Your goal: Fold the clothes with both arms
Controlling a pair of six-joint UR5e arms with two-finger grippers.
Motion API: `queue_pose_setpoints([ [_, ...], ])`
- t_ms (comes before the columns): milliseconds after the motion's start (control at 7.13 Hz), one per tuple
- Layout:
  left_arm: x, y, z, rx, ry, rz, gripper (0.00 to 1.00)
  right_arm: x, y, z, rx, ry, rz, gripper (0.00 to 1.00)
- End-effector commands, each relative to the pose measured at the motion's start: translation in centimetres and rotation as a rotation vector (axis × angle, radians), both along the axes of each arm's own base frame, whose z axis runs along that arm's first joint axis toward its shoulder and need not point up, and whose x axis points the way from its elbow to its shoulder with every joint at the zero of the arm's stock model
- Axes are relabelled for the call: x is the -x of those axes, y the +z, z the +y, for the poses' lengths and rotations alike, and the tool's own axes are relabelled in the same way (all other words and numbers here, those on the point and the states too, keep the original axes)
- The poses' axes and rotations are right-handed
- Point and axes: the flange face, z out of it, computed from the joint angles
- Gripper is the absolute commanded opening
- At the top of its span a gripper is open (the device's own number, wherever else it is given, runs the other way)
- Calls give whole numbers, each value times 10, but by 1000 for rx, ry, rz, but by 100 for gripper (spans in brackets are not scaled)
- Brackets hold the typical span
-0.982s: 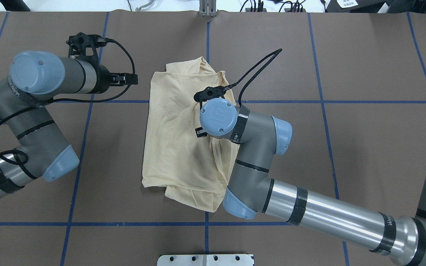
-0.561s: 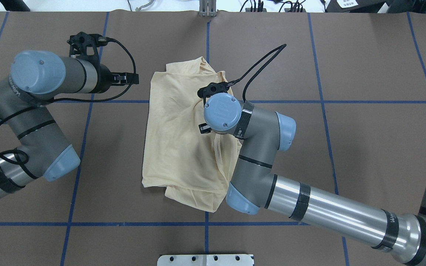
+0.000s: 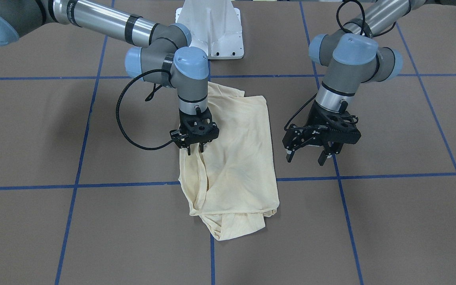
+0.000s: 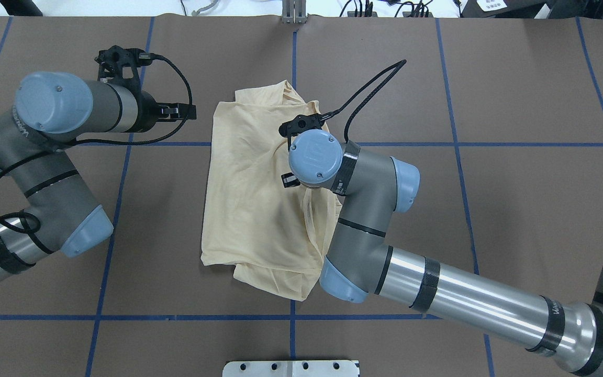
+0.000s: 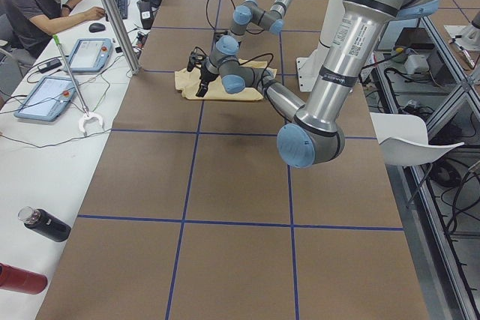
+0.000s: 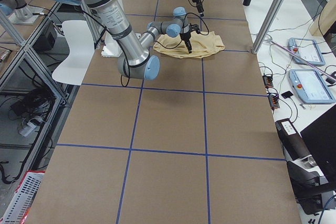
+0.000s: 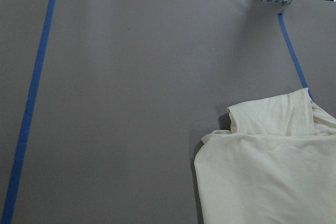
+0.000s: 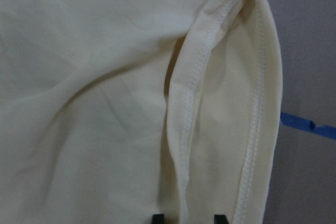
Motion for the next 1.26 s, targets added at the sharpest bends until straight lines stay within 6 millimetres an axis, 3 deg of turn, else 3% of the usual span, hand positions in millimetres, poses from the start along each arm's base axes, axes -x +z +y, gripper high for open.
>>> queue_pose_setpoints([
  [0,0,-1,0,0,-1,2,100,0,2,0,1,1,0,38],
  [140,0,-1,0,0,-1,2,100,0,2,0,1,2,-2,32],
  [421,0,0,0,0,0,0,100,-2,-4,1,-5,1,-12,31],
  [701,0,0,0,0,0,0,100,-4,-8,2,-8,0,-21,15],
  [1122,0,-1,0,0,-1,2,100,-6,-9,3,-9,3,-24,0],
])
